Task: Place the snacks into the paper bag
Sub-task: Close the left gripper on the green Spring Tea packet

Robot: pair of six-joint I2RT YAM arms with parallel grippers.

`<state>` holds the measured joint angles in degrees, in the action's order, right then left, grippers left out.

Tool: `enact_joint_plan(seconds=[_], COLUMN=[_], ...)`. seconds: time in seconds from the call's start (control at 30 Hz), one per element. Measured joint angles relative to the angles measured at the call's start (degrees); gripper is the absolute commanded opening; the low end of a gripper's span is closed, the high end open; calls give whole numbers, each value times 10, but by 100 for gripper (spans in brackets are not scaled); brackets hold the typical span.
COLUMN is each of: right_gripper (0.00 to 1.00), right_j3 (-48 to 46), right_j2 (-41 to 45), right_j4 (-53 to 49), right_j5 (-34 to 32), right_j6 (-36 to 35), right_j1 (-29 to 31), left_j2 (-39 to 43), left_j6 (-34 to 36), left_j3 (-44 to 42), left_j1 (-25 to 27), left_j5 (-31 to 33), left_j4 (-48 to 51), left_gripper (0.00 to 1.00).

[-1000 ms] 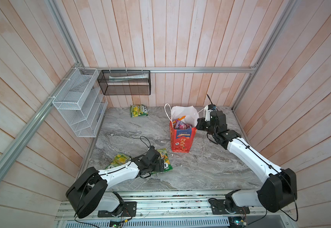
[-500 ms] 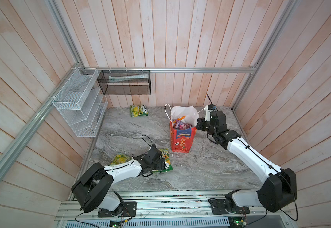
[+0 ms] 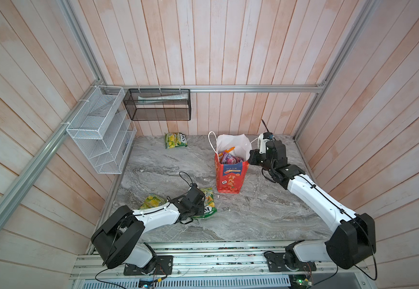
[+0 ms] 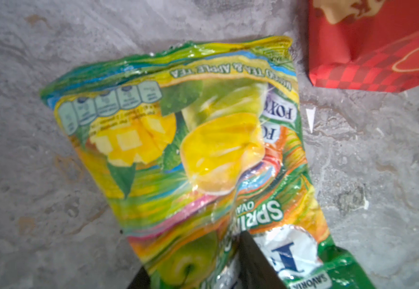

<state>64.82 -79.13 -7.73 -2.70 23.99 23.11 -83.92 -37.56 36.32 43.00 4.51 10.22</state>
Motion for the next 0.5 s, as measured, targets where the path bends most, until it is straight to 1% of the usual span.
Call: enact_joint_plan(seconds=[0.1, 0.17, 0.27, 0.37, 0.5], right_gripper=[0, 0, 0, 0, 0], right_j3=[0, 0, 0, 0, 0], right_j2=[0, 0, 0, 0, 0], right_j4=[0, 0, 0, 0, 0], right_j5=[0, 0, 0, 0, 0], right_j6=[0, 0, 0, 0, 0], right_j1=[0, 0, 0, 0, 0], left_j2=[2, 12, 40, 78, 160], left_j6=[0, -1, 7, 12, 14], left_j3=[0, -2, -15, -31, -52], left_j1=[-1, -2, -1, 2, 6], left_j5=[0, -7, -26, -41, -47], left_j4=[-2, -2, 5, 24, 43], left_gripper=[19, 8, 1, 0, 0])
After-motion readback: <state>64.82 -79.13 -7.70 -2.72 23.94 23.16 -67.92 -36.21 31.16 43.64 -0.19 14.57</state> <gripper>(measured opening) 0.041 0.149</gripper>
